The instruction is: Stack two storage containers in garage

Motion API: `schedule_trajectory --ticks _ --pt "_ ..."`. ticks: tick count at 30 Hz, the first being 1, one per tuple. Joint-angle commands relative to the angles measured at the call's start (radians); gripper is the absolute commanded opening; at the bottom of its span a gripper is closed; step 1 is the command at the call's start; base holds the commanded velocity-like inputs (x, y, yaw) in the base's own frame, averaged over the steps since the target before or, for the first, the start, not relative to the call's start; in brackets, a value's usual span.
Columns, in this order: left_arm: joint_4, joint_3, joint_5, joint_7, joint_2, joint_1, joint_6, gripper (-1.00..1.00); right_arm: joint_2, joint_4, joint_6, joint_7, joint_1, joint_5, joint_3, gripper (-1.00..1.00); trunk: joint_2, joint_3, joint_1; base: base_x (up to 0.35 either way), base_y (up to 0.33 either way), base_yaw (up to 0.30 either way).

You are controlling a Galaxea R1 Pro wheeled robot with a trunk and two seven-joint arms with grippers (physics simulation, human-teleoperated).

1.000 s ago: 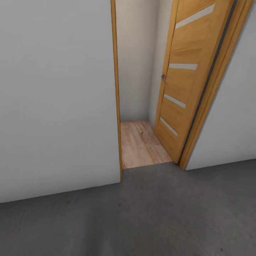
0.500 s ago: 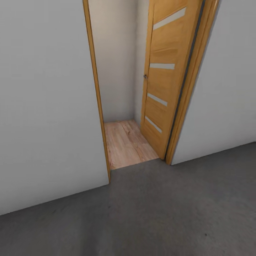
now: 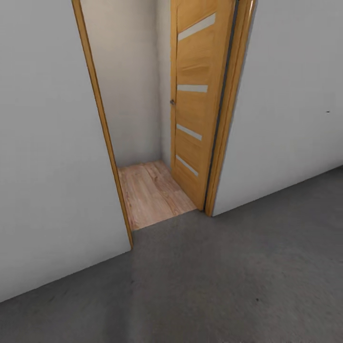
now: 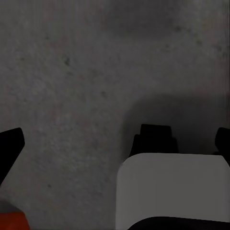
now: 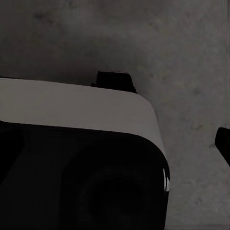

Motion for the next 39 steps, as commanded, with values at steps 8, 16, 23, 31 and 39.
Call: schedule_trajectory --ticks 8,16,23,31,39 --pt "0.001 -0.005 0.003 0.003 0.000 0.000 -0.003 1.00 0.001 0.003 -0.005 -0.003 -0.001 -0.021 0.009 1.00 0.000 -0.001 0.000 0.000 0.000 -0.087" --pt "0.001 -0.005 0.003 0.003 0.000 0.000 -0.003 1.00 0.001 0.003 -0.002 -0.004 -0.001 -0.023 0.011 1.00 0.000 -0.001 0.000 0.000 0.000 -0.004" --pt "0.001 -0.005 0.003 0.003 0.000 0.000 -0.003 1.00 0.001 0.003 -0.001 -0.008 -0.001 -0.023 0.011 1.00 0.000 -0.001 0.000 0.000 0.000 0.000" --pt "0.002 -0.004 0.005 0.003 0.000 0.000 -0.001 1.00 0.000 0.003 -0.001 -0.009 -0.001 -0.023 0.011 1.00 0.000 -0.001 0.000 0.030 0.000 0.000" --pt "-0.001 -0.003 0.002 0.002 -0.039 0.000 0.000 1.00 0.001 0.003 -0.001 -0.009 -0.001 -0.023 0.011 1.00 0.000 -0.001 0.000 0.025 0.000 0.000"
